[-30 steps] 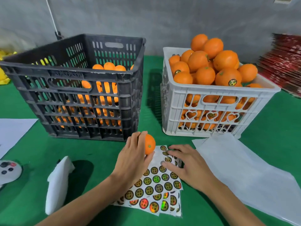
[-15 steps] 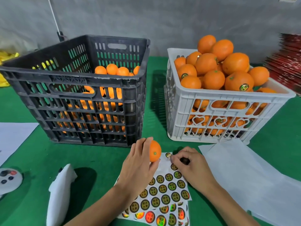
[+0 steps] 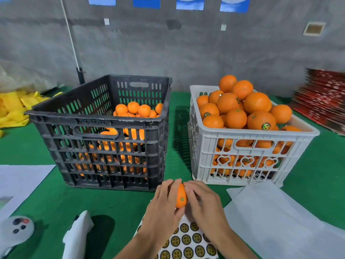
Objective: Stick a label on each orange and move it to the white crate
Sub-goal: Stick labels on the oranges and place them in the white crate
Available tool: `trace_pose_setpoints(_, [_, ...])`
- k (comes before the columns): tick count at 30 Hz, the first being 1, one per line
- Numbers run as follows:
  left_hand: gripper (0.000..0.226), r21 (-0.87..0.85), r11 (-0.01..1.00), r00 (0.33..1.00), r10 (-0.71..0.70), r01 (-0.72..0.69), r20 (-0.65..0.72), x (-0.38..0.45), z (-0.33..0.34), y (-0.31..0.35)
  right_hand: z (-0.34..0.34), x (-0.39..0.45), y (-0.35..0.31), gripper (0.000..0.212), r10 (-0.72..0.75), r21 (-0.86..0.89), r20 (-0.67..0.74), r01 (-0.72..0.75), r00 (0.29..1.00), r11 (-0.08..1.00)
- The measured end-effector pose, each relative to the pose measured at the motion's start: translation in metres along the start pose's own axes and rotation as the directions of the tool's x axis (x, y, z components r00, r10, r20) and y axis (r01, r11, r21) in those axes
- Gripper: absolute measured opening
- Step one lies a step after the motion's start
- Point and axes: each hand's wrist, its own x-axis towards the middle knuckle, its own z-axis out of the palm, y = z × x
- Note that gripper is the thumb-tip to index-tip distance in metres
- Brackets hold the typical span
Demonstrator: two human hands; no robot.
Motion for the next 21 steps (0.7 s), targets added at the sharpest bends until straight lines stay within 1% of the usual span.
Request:
trace_pose_setpoints(2, [0.067,-0.017,1.0,1.0,0.009,-0.009,-0.026,0.003,-0.004,0.004,0.001,-0.006,-0.008,0.045,0.023,-0.129,0.076,-0.013,0.997,0.992])
trace_pose_setpoints(4, [0.068,0.045,0.998,0.997,0.047,-0.045,-0.055,0.01,-0.014,0.015,0.001,-0.01,-0.016,0.064,0.07,-0.218,0.079,-0.052,0.994,0.975])
trace_pose_setpoints(5, [0.071,0.066,0.994,0.993,0.091,-0.086,-0.077,0.015,-0.021,0.022,-0.003,-0.009,-0.02,0.07,0.073,-0.243,0.055,-0.058,0.996,0.968])
trace_pose_setpoints(6, [0.075,0.046,0.99,0.985,0.136,-0.132,-0.111,0.019,-0.029,0.029,-0.009,-0.005,-0.027,0.073,0.057,-0.267,0.017,-0.05,0.998,0.962])
trace_pose_setpoints(7, [0.079,0.028,0.983,0.969,0.182,-0.18,-0.169,0.024,-0.038,0.036,-0.019,0.001,-0.034,0.074,0.037,-0.294,-0.024,-0.042,0.999,0.955])
trace_pose_setpoints(8, [0.084,0.044,0.976,0.949,0.218,-0.214,-0.227,0.032,-0.047,0.046,-0.031,0.009,-0.043,0.076,0.01,-0.318,-0.069,-0.031,0.998,0.948])
trace_pose_setpoints(9, [0.089,0.057,0.968,0.934,0.249,-0.243,-0.255,0.043,-0.056,0.057,-0.045,0.018,-0.051,0.078,-0.025,-0.341,-0.122,-0.018,0.992,0.94])
trace_pose_setpoints(10, [0.091,0.07,0.961,0.915,0.275,-0.267,-0.294,0.056,-0.066,0.069,-0.062,0.028,-0.059,0.079,-0.083,-0.359,-0.195,0.007,0.977,0.933])
trace_pose_setpoints(11, [0.09,0.071,0.953,0.893,0.3,-0.294,-0.336,0.07,-0.075,0.083,-0.079,0.04,-0.066,0.076,-0.161,-0.381,-0.29,0.04,0.943,0.924])
trace_pose_setpoints(13, [0.085,0.05,0.931,0.835,0.346,-0.361,-0.428,0.103,-0.094,0.111,-0.115,0.064,-0.075,0.059,-0.319,-0.465,-0.461,0.081,0.828,0.881])
trace_pose_setpoints(14, [0.08,0.01,0.917,0.82,0.362,-0.399,-0.443,0.12,-0.104,0.125,-0.134,0.077,-0.077,0.053,-0.344,-0.483,-0.495,0.077,0.798,0.872])
trace_pose_setpoints(15, [0.072,-0.042,0.905,0.825,0.366,-0.423,-0.43,0.136,-0.115,0.137,-0.153,0.091,-0.075,0.05,-0.324,-0.475,-0.516,0.05,0.793,0.879])
trace_pose_setpoints(17, [0.057,-0.084,0.908,0.855,0.351,-0.41,-0.381,0.165,-0.134,0.15,-0.189,0.117,-0.065,0.052,-0.204,-0.421,-0.553,-0.059,0.808,0.905])
trace_pose_setpoints(19, [0.046,-0.041,0.939,0.889,0.309,-0.342,-0.338,0.188,-0.154,0.145,-0.22,0.141,-0.051,0.058,-0.11,-0.38,-0.586,-0.152,0.803,0.913])
trace_pose_setpoints(21, [0.036,0.016,0.957,0.897,0.279,-0.291,-0.342,0.204,-0.174,0.127,-0.24,0.164,-0.041,0.058,-0.06,-0.376,-0.591,-0.209,0.805,0.903])
